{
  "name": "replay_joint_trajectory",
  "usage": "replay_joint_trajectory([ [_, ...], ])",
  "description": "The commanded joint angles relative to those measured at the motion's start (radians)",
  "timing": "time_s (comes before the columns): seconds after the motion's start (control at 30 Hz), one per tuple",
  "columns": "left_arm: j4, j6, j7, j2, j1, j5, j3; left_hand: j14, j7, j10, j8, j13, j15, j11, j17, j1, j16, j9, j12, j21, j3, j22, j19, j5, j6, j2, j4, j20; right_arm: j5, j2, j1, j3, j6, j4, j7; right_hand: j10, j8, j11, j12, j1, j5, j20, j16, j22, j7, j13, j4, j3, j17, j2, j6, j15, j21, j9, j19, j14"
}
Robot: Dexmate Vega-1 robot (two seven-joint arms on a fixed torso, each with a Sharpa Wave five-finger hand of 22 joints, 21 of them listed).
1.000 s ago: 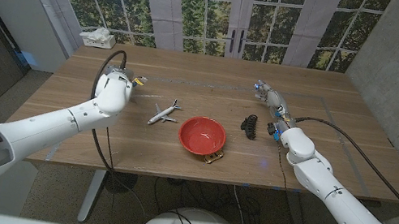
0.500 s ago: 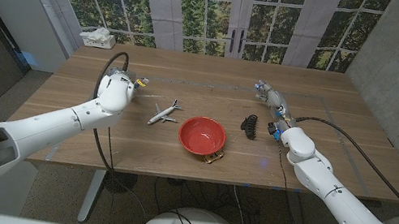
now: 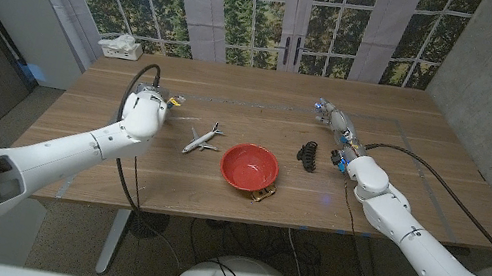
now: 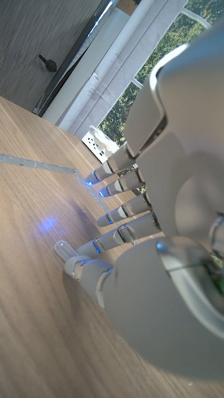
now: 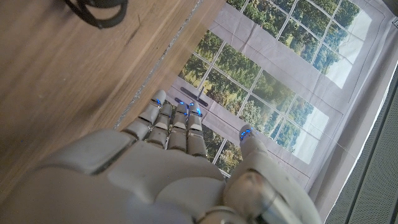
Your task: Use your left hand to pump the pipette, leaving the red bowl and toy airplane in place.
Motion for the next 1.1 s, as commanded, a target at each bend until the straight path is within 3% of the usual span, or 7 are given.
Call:
replay_joint_trajectory([
  [0.03,0.012,0.012,-0.008,-0.007,-0.009,-0.008,0.022,0.012,0.019,0.024,0.024,0.002,-0.123,0.002,0.003,0.032,0.004,0.003,0.004,0.006,-0.013,0.003,0.014,0.007,0.056,0.001,-0.002,0.0,-0.017,-0.001,0.002,0.0,0.004,0.01,-0.023,0.004,0.004,-0.002,0.01,-0.01,-0.001,0.002,0.004,0.006,0.003,0.0,-0.004,0.001,0.001,-0.001,0.01,0.0,-0.002,0.006,0.004,0.01],
  [0.2,0.02,0.019,0.003,-0.011,-0.009,0.006,0.035,0.033,0.049,0.057,0.05,0.002,-0.141,0.002,0.002,0.064,0.007,0.006,0.01,0.009,-0.016,0.003,0.024,0.012,0.13,0.015,-0.004,-0.003,-0.018,-0.007,-0.005,0.003,0.001,0.002,-0.028,0.005,0.004,-0.006,0.01,-0.011,-0.001,0.001,0.005,0.006,0.003,0.0,-0.005,0.001,0.001,-0.001,0.011,0.001,-0.004,0.006,0.006,0.013],
  [0.3,0.019,0.022,0.013,-0.01,-0.008,0.015,0.04,0.039,0.054,0.069,0.054,0.002,-0.144,0.002,0.002,0.076,0.008,0.007,0.012,0.01,-0.015,0.003,0.03,0.014,0.142,0.022,-0.005,-0.007,-0.023,-0.009,-0.007,0.002,-0.001,-0.002,-0.032,0.006,0.004,-0.006,0.01,-0.011,-0.001,0.002,0.006,0.006,0.002,0.0,-0.005,0.001,0.0,-0.001,0.013,0.0,-0.006,0.006,0.008,0.014],
  [1.1,-0.071,0.06,0.067,0.014,0.032,0.089,0.004,0.05,0.045,0.08,0.051,0.003,-0.15,0.002,0.003,0.088,0.008,0.009,0.011,0.012,-0.024,0.003,0.038,0.014,0.139,0.028,-0.001,-0.015,-0.061,-0.04,-0.042,0.007,-0.032,-0.084,-0.076,0.008,0.004,-0.011,0.01,-0.008,0.001,0.004,0.006,0.006,-0.001,0.0,-0.009,0.004,-0.002,0.001,0.017,-0.003,-0.016,0.006,0.011,0.015],
])
